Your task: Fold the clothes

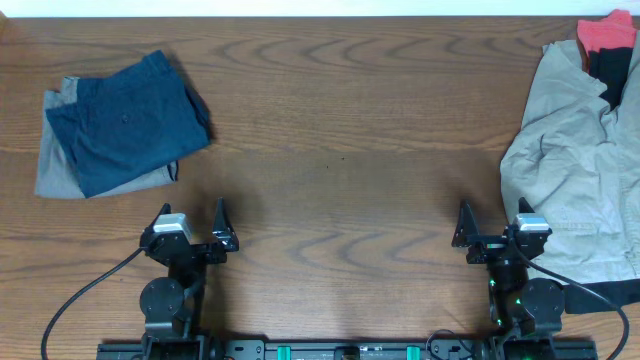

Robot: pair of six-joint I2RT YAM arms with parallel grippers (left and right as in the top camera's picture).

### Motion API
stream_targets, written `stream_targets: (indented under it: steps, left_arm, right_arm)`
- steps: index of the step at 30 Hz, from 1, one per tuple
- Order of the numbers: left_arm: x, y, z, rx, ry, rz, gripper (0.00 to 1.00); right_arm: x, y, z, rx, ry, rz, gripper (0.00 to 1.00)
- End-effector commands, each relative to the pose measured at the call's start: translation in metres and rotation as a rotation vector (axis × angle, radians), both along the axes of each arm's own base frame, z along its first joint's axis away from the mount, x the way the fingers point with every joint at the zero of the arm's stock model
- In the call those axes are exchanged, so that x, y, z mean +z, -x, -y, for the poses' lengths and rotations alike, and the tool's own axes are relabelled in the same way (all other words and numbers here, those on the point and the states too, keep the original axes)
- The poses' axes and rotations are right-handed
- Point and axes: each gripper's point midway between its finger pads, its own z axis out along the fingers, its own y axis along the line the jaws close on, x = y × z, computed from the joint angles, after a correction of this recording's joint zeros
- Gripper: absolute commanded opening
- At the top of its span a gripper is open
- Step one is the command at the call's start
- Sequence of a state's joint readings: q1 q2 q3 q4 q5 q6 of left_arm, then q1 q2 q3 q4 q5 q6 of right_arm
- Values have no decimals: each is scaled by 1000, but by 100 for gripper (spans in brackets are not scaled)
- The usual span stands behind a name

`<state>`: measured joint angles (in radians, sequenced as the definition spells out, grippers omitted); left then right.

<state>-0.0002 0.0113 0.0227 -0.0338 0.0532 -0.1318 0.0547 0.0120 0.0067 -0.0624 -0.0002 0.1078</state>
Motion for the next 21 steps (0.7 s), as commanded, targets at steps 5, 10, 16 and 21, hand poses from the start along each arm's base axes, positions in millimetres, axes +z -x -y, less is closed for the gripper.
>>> stream_targets:
  steps: [5,10,16,21]
  left_arm:
    - [0,1,2,-8,52,-25,98]
    - [19,-1,4,-21,54,-59,98]
    - [32,-10,5,-21,53,-216,98]
    - [37,-21,5,-29,16,-376,98]
  right_arm:
    - [9,1,-1,11,-37,14,99]
    - [21,1,7,-35,-32,-1,99]
    - [30,-6,17,-97,-15,-135,99]
    - [36,-25,19,-110,-3,-276,99]
